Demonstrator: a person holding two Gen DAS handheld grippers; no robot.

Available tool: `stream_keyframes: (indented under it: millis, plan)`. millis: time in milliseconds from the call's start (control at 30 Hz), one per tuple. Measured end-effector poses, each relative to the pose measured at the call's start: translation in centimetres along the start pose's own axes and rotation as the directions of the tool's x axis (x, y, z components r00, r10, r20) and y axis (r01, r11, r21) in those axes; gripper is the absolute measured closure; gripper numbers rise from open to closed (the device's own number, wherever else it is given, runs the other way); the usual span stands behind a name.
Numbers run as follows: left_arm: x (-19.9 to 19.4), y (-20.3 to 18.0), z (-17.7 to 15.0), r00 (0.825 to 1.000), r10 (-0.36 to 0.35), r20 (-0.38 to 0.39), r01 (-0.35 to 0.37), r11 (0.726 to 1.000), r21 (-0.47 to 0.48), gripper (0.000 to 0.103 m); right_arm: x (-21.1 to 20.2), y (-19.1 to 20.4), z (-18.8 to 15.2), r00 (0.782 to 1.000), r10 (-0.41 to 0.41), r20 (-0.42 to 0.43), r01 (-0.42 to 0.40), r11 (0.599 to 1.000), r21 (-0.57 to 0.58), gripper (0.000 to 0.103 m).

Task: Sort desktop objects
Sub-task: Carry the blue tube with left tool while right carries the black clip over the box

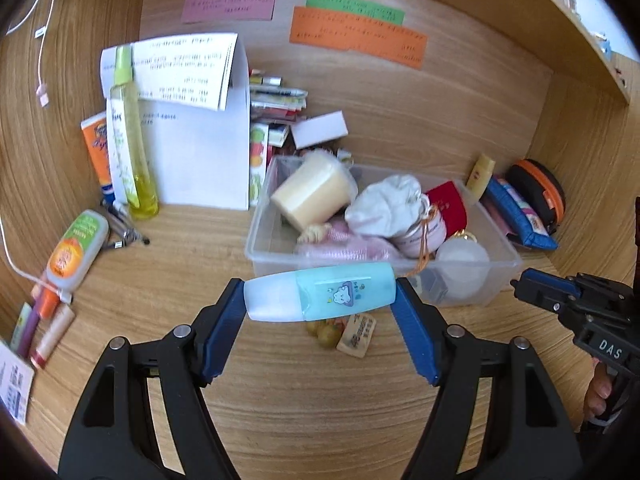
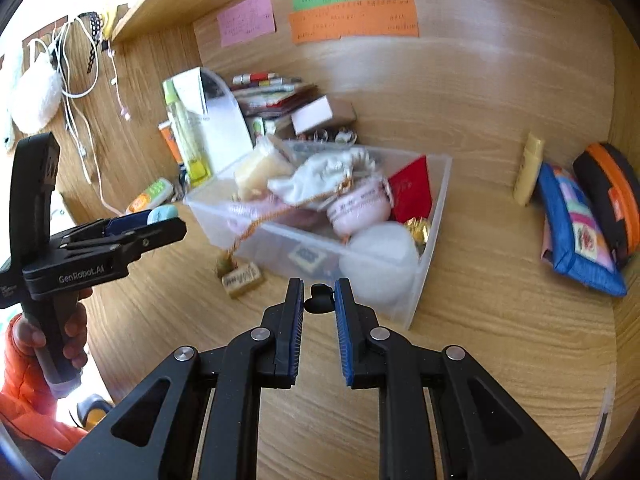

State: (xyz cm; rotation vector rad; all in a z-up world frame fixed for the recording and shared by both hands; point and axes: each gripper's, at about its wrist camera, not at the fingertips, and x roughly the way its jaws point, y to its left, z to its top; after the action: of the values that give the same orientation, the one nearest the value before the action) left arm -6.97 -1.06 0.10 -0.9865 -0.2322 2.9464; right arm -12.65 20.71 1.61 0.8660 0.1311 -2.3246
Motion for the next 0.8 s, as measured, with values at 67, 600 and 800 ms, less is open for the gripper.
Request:
stream_keyframes:
  millis: [67,600,800]
  plan:
    - [0.0,0.2,0.4,1.000,-0.012,0.008,0.012,1.000,0.002,0.030,-0.2,0.0,0.7,1.000,-0.011,0.019,0.011,1.000,0.004,0.089]
    - [2.2,-0.6,3.2,0.996,-0.085,0.021,0.084,0.996,0.038,0.030,3.1,0.4,5.2,0.999,-0.012,0.033,0.012,1.000,-0.002,0.089]
    - [4.0,-0.8,3.4,0.997,-0.082,-0.006,0.082,0.996,0.045,0.030,5.3,-0.5,5.1,1.000,-0.008,-0.001,0.008,1.000,0.012,0.089]
